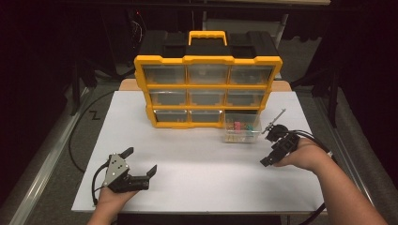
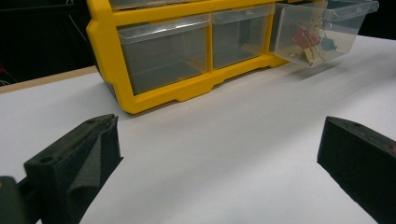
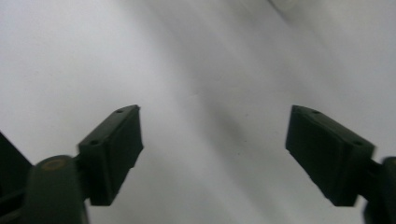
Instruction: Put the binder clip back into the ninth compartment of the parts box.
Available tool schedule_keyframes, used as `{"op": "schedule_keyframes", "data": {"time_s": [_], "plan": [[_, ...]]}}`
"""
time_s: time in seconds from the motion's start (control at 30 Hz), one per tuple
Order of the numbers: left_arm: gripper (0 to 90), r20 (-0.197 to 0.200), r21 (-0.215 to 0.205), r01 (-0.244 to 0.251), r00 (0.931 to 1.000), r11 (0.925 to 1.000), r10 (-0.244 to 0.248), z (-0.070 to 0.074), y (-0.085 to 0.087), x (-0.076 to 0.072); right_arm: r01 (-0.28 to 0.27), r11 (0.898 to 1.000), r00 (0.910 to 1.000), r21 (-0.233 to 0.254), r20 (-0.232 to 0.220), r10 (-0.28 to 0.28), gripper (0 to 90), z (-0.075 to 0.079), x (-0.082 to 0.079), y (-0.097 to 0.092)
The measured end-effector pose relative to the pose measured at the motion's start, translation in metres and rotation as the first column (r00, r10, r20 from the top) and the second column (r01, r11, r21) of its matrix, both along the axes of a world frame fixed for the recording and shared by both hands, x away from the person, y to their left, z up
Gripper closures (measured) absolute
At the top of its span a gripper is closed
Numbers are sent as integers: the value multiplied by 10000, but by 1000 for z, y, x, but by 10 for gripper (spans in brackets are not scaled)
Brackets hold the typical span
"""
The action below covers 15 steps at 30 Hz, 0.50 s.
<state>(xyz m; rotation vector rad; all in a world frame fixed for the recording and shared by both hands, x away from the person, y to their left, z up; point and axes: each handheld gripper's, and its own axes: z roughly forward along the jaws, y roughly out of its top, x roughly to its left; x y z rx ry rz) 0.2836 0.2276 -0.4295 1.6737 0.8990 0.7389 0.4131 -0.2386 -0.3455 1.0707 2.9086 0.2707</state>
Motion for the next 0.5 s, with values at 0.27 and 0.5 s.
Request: {"op": "schedule_keyframes", "data": {"time_s": [0.27,0.5], "plan": [[3,-159,105,-37,9999,9999,39,-1,0,0,225,9996,9997,-148,108,-223,4,-31,-11,2],[3,-162,75,-59,9999,10000,60,-1,0,0,309,9995,9972,-96,685,-301,4,-46,-16,5]]}}
